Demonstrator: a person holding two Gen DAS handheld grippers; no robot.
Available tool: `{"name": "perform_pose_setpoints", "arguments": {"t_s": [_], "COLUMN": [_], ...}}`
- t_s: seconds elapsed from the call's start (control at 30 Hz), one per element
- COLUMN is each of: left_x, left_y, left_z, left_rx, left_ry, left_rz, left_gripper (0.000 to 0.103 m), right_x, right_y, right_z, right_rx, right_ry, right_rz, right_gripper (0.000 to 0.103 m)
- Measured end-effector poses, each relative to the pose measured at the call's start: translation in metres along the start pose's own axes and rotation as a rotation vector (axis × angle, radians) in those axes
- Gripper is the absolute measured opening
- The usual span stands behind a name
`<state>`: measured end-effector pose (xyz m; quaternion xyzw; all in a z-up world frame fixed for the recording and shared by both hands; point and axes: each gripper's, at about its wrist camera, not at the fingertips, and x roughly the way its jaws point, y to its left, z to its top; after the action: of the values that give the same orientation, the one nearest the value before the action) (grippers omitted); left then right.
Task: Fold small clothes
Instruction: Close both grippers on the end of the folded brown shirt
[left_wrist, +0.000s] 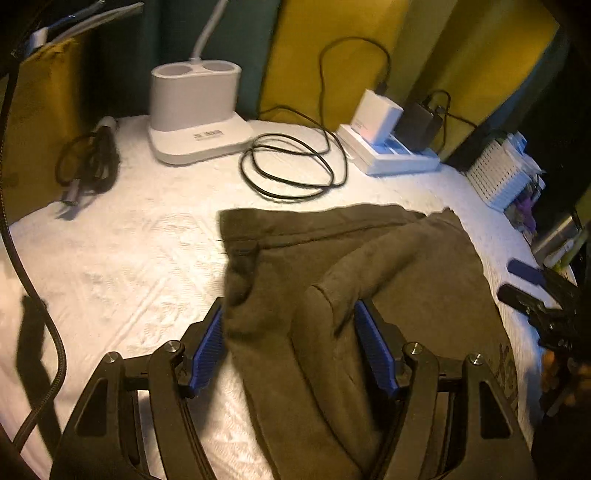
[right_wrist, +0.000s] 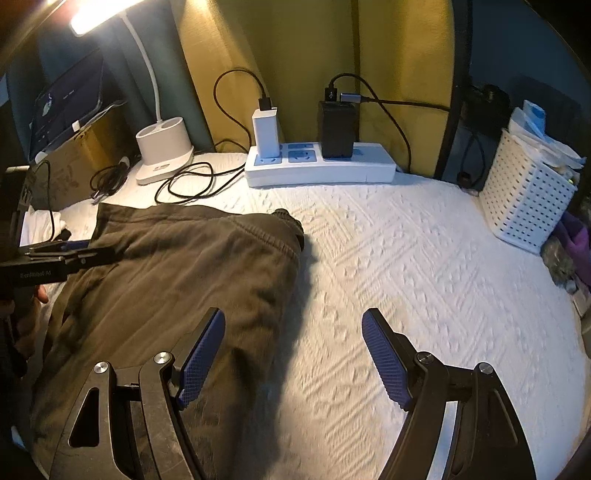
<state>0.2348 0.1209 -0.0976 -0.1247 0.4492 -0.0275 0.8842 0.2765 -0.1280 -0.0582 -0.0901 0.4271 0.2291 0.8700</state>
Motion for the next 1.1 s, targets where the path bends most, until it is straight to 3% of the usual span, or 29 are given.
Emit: {"name": "perform_pose_setpoints", "arguments": {"t_s": [0.1,0.23,0.33,0.43,0.57,0.7,0.8,0.87,0.93,1.1], "left_x": [0.005,0.009,0.014,0.020,0.021,0.022,0.023,0.023,0.024,0.022], "left_y": [-0.011,-0.022,-0.036,-0.052,-0.052,-0.058,-0.059,-0.056,-0.057,-0.062], "left_z": [0.000,0.001,0.000,-0.002,0.004,0.002,0.001,0.002,0.002,0.003], "left_rx": [0.078,0.135,0.189,0.275,0.255,0.256,0.247,0.228,0.222,0.221], "left_ry": [0.011,0.022,0.022,0.016,0.009,-0.010,-0.015,-0.019,-0.028,-0.049], "left_rz": [0.001,0.006,-0.033,-0.014,-0.038,-0.035,-0.042,-0.060,-0.063,-0.080], "left_gripper": [0.086,0.086,0.085,0.076,0.041,0.028,0.025,0.022,0.021,0.018], "right_x": [0.015,0.034,0.044,0.054,0.064,0.068,0.068,0.068,0.066,0.056], "right_y": [-0.002,-0.006,-0.008,-0.008,-0.001,0.010,0.019,0.026,0.028,0.037], "right_z": [0.007,0.020,0.026,0.030,0.034,0.036,0.036,0.036,0.035,0.034], "right_rx": [0.003,0.037,0.062,0.060,0.035,0.012,-0.024,-0.051,-0.068,-0.112], "right_ry": [0.017,0.024,0.032,0.033,0.014,-0.001,0.000,-0.002,-0.008,-0.030], "right_rz": [0.023,0.093,0.126,0.155,0.163,0.170,0.186,0.181,0.182,0.201], "right_gripper": [0.078,0.078,0.078,0.078,0.078,0.078,0.078,0.069,0.043,0.021]}}
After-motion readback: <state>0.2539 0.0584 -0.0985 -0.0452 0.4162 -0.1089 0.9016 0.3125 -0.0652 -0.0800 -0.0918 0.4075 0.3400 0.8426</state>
